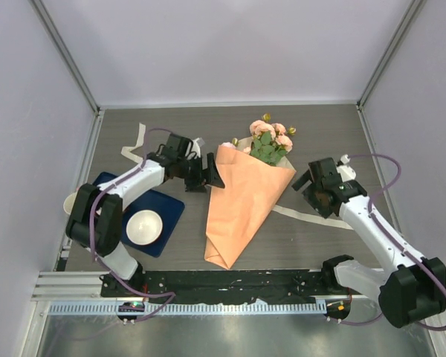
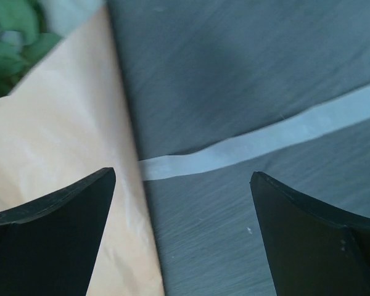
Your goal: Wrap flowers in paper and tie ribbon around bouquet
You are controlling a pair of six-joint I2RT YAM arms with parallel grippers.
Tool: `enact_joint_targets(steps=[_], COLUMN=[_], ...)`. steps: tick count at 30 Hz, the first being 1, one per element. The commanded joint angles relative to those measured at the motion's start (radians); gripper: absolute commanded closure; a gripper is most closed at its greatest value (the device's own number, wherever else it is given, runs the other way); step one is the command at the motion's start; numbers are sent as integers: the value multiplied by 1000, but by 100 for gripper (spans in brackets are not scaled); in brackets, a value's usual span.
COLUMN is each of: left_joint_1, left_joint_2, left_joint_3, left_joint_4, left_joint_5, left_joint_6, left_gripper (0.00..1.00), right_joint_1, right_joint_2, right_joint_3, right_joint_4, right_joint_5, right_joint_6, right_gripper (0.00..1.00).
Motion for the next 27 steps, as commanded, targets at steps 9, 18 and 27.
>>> enact_joint_targets(steps=[9, 18, 27], left_joint_1=[-43, -45, -45], left_joint_2=[181, 261, 321], left_joint_3=[-27, -12, 13], left_joint_4=[40, 166, 221], left_joint_5=[-75, -58, -53], left_joint_6=[-37, -141, -186], left_gripper=[30, 66, 80], right_joint_1=[-131, -345, -762], right_joint_2=[1, -10, 73], right_joint_3=[-184, -262, -248], right_joint_4=[-27, -34, 73], right_joint_5=[38, 170, 255], right_joint_6=[329, 285, 37], right_gripper=[10, 8, 4])
